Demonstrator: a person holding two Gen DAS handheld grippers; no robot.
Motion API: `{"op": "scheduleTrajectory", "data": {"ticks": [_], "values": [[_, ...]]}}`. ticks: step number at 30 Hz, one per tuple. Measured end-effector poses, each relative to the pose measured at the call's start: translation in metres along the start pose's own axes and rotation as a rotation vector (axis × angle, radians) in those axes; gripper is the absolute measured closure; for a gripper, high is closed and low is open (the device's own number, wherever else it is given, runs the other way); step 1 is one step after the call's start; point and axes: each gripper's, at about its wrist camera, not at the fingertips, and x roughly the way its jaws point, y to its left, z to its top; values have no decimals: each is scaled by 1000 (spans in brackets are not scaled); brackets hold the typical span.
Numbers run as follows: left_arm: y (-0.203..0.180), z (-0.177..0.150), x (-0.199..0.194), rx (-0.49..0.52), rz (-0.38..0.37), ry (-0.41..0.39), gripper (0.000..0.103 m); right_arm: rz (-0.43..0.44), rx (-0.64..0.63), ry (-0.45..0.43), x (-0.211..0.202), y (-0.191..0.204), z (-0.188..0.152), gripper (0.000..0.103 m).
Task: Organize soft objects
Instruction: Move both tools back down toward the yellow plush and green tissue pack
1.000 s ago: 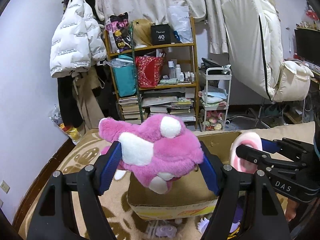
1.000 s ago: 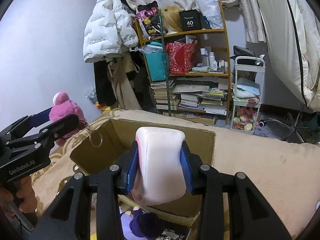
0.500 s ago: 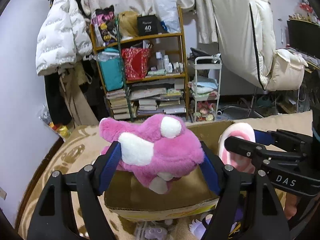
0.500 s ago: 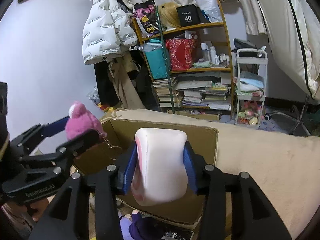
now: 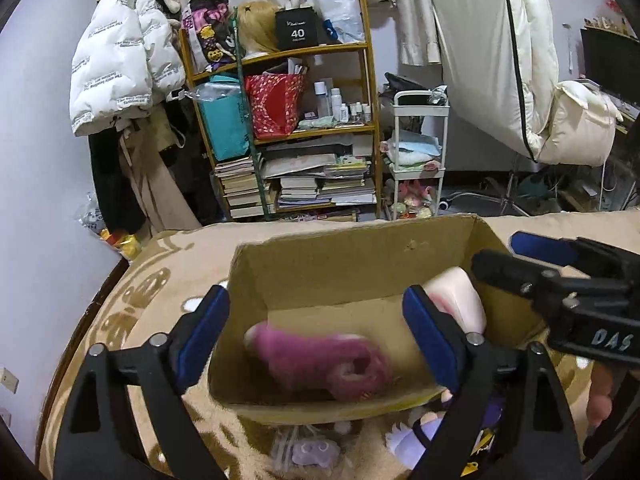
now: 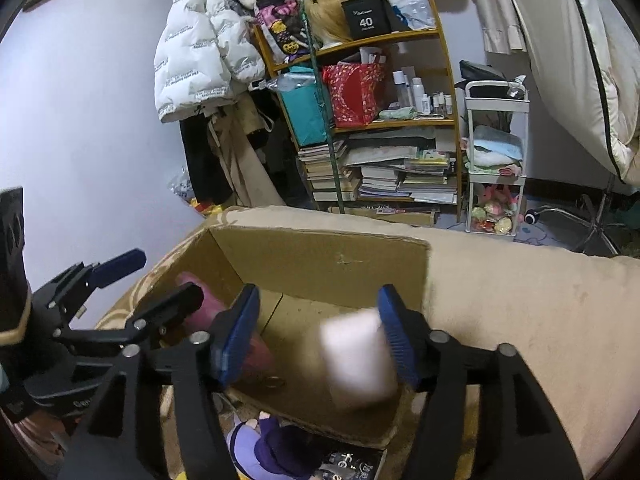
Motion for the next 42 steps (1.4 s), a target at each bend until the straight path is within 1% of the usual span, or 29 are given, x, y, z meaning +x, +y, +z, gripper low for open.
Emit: {"op": "scheduleTrajectory", "data": {"ticks": [5,7,10,13,17,21,24,31,37,42], "values": [[4,-3,-9,-19,22,9,11,21,46,-7,-10,-5,4,15],[5,-4,-17,-20,36,3,7,16,41,-13,-16,-4,4,11],[7,-6,-31,-26,41,-5,4,13,38,-18,-26,0,4,7],[8,-10,-47,-37,42,-5,3,13,45,-24,-39,2,2,2],[6,-15,-68,-23,60,-15,2,11,42,-33,-57,7,0,2],[1,-20,-92,-2,76,-23,1,-19,52,-37,-75,9,-6,1],[-4,-26,-109,5,73,-20,1,-45,70,-35,-89,9,-11,0],[-17,-38,-137,32,43,9,1,-66,90,-13,-114,6,-27,0],[-31,-48,-148,65,14,36,1,-88,90,14,-124,6,-35,0],[-41,-60,-142,96,1,80,1,-112,88,79,-119,5,-44,0]]}}
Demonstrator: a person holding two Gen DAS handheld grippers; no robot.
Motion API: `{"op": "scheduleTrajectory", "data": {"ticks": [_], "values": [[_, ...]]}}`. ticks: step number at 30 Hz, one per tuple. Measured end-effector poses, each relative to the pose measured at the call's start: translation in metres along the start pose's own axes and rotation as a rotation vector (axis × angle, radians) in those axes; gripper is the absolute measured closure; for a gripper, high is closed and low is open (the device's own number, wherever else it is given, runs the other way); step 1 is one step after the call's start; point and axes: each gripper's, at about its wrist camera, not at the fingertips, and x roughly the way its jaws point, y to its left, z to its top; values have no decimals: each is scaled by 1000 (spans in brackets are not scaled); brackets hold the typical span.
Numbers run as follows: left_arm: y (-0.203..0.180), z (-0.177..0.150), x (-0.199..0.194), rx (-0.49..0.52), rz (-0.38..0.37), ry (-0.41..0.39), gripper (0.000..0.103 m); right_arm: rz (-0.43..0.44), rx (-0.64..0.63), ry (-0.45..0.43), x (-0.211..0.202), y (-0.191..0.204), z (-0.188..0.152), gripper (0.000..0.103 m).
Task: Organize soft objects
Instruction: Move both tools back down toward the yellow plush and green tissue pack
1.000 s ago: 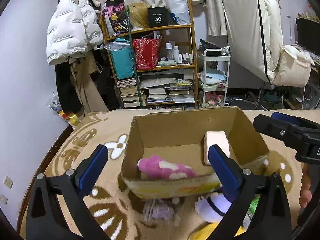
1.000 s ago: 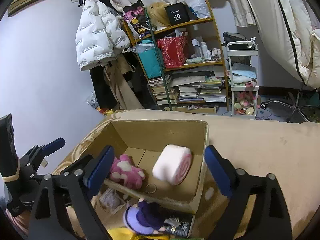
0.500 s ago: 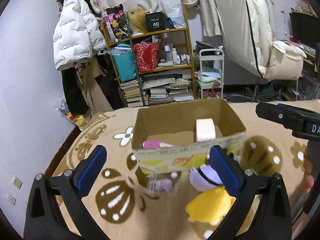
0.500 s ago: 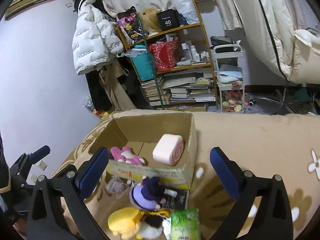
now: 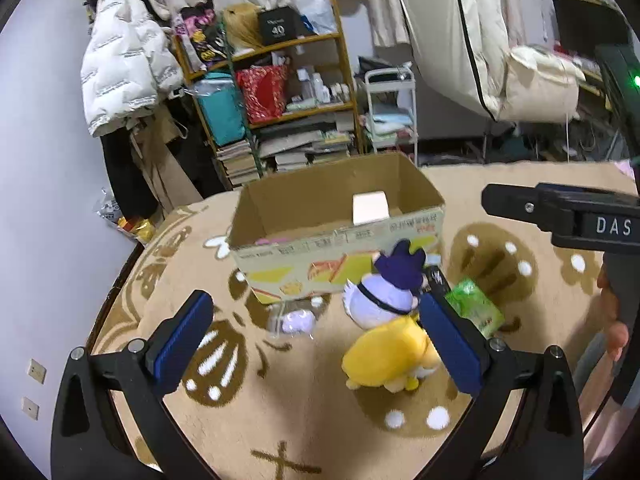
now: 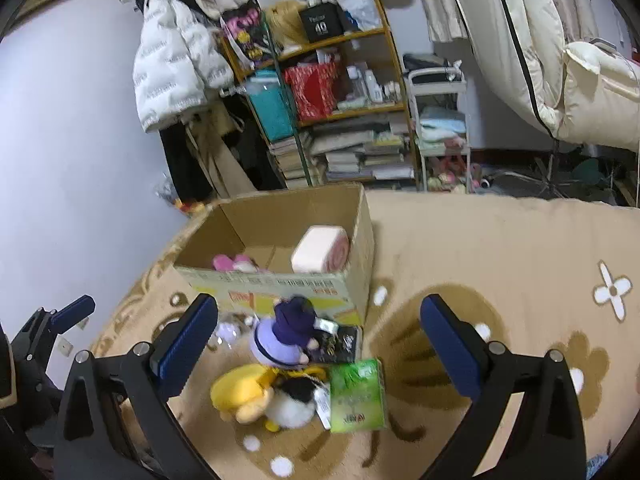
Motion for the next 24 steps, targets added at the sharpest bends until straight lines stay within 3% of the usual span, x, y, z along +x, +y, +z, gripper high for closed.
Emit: {"op": "scheduleTrajectory", "data": {"ticks": [24], "values": [[-43,-12,74,62,-157,195,1,-31,73,279,80,-24,-22,0]]}}
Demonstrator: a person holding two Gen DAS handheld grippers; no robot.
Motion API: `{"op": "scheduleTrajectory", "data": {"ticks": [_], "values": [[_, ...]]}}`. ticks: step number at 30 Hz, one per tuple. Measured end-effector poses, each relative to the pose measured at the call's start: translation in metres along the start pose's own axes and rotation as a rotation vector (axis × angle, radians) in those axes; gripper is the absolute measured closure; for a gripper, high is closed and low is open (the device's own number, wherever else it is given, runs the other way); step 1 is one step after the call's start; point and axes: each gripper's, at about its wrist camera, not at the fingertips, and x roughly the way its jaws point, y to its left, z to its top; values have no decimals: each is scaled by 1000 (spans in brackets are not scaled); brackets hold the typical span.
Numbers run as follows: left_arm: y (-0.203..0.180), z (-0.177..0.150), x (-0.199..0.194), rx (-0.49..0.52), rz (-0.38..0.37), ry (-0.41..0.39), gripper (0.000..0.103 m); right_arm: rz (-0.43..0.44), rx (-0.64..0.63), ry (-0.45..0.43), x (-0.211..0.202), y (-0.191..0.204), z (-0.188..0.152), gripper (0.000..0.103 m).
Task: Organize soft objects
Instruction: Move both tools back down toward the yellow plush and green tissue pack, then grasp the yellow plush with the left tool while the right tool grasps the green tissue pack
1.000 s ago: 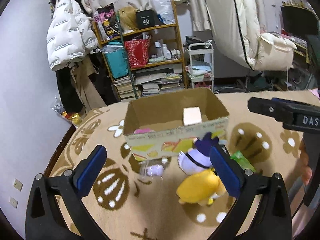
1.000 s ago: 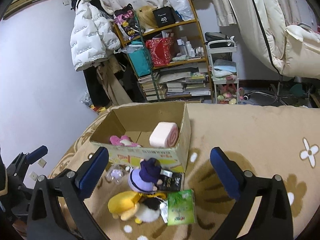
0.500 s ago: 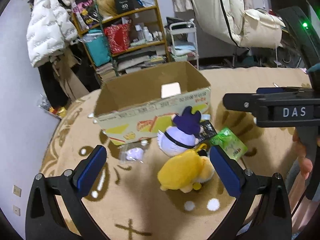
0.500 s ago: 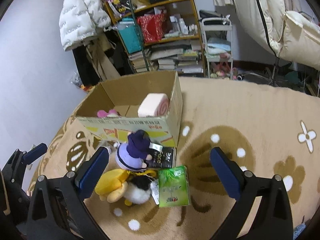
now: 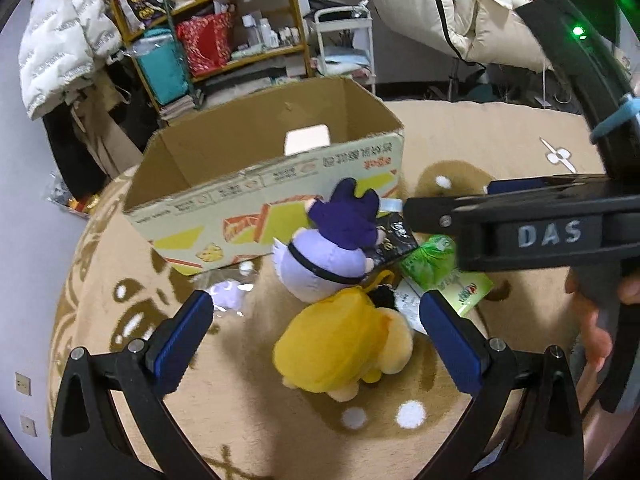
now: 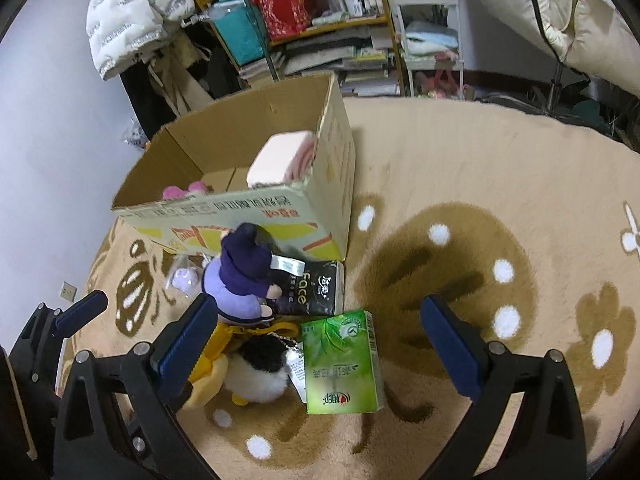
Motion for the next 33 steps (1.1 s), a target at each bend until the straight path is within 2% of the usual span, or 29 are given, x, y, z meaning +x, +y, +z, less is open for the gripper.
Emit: {"op": "scheduleTrajectory", "data": {"ticks": [5,12,17,20,23,25,33], "values": [[-6,1,11,16,-19,28,1,2,13,48,14,-2,-1,0],[-12,-1,37,43,7,102,1,-10,32,115,32,-6,-4,0],[-7,-4,48,24,8,139,2,-12,32,168,45,-7,-8,1],[0,-5,54,-3,0,167,14,-13,35,211,54,-9,-11,9],[9,-8,61,-50,-40,203,28,-18,39,242,61,-11,-14,16],[13,-9,61,-69,-56,211,41,-25,40,257,65,-12,-15,19],[18,-12,56,-85,-66,204,50,-67,26,270,65,-11,-18,34]]}}
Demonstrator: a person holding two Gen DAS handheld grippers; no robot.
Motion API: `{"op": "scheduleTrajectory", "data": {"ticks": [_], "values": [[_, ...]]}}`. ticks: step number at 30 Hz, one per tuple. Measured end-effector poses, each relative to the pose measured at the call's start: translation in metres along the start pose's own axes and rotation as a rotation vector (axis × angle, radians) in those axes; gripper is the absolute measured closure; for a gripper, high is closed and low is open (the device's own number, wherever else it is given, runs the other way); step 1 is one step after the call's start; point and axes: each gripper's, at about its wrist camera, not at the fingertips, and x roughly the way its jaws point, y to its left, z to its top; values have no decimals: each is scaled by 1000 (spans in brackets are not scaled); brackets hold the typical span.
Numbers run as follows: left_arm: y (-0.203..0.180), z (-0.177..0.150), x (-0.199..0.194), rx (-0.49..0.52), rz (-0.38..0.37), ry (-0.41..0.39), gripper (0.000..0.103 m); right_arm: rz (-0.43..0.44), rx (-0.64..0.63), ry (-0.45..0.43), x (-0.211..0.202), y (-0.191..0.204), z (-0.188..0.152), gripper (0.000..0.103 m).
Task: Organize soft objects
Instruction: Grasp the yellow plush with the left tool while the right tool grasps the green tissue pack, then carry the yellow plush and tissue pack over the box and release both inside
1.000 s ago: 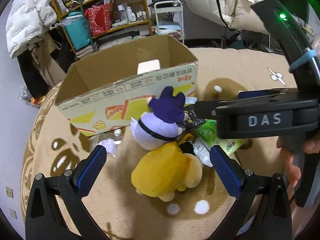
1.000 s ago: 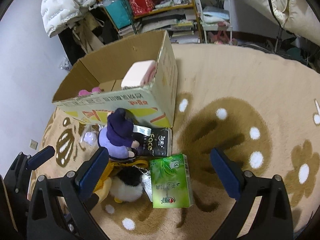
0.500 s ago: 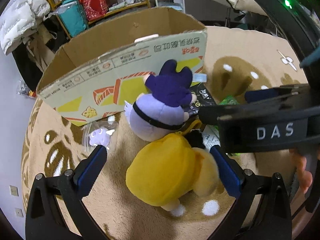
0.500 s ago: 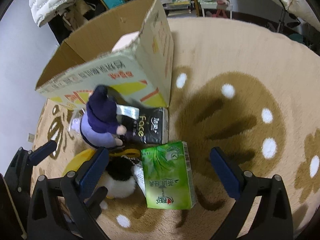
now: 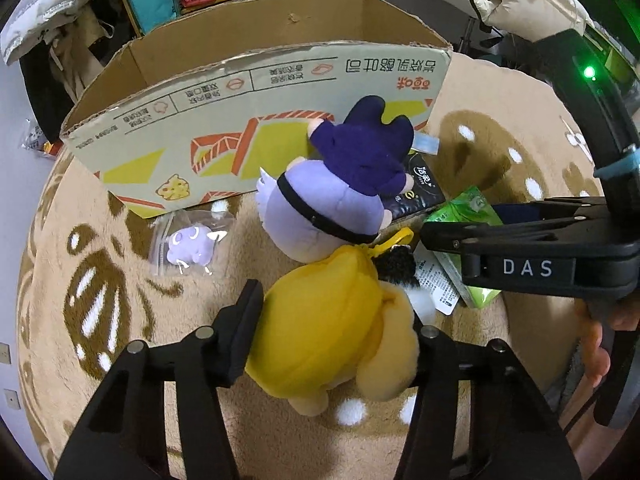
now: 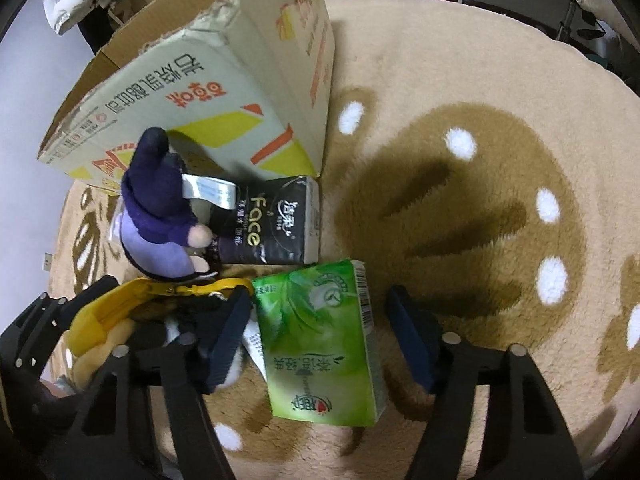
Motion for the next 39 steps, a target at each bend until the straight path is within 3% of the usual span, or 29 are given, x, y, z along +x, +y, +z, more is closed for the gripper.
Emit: {"op": "scheduleTrajectory", "data": {"ticks": [4,10,14,20,33,39], "values": [[5,-2,-6,-18,9,-15,50,-15,-12,-2,-4,0,-3,46],[20,-9,-17,-60,16,-37,52,17,-25,-49,-13,7,-4,48],[27,-14,-30,-94,32,-76,52,46,-40,-138,-35,7,-4,48],[40,-13,-56,-139,51,-175,52,97,-69,-282,-68,15,-6,48],[57,-2,-114,-187,133,-477,52,194,-177,-600,-132,38,-13,48],[64,15,-129,-198,139,-549,52,201,-232,-675,-146,51,-8,48]]}}
